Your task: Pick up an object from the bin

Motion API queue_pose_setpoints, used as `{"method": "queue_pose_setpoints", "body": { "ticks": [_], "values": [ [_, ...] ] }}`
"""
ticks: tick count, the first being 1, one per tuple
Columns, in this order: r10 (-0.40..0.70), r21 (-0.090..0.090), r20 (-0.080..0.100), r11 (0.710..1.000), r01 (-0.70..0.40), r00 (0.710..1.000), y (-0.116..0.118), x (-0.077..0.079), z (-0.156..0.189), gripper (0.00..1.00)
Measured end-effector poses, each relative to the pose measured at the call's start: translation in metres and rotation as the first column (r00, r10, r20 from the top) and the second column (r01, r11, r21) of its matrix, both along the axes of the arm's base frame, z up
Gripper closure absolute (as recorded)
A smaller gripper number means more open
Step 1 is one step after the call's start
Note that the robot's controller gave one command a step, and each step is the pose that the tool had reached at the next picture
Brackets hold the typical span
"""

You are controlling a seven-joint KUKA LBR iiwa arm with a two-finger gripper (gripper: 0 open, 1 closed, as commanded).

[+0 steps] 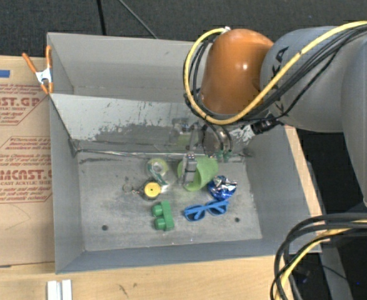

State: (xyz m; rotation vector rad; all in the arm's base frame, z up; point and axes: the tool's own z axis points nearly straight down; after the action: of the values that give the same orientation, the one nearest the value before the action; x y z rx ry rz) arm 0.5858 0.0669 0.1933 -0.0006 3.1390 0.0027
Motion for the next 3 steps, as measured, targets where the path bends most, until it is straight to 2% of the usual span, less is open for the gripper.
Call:
{"method": "queue_pose_setpoints", "body": {
  "ticks": [1,2,3],
  "values": [
    [0.085,-0.002,-0.007,0.996,-0.085,0.996,0.001,-0.002,-0.119,0.00],
    [0.399,-0.005,0.014,0.917,-0.399,0.917,0.005,-0.048,-0.120,0.00],
    [0.003,0.002,0.005,1.000,-0.003,1.000,0.056,-0.052,-0.121,0.00]
  ]
}}
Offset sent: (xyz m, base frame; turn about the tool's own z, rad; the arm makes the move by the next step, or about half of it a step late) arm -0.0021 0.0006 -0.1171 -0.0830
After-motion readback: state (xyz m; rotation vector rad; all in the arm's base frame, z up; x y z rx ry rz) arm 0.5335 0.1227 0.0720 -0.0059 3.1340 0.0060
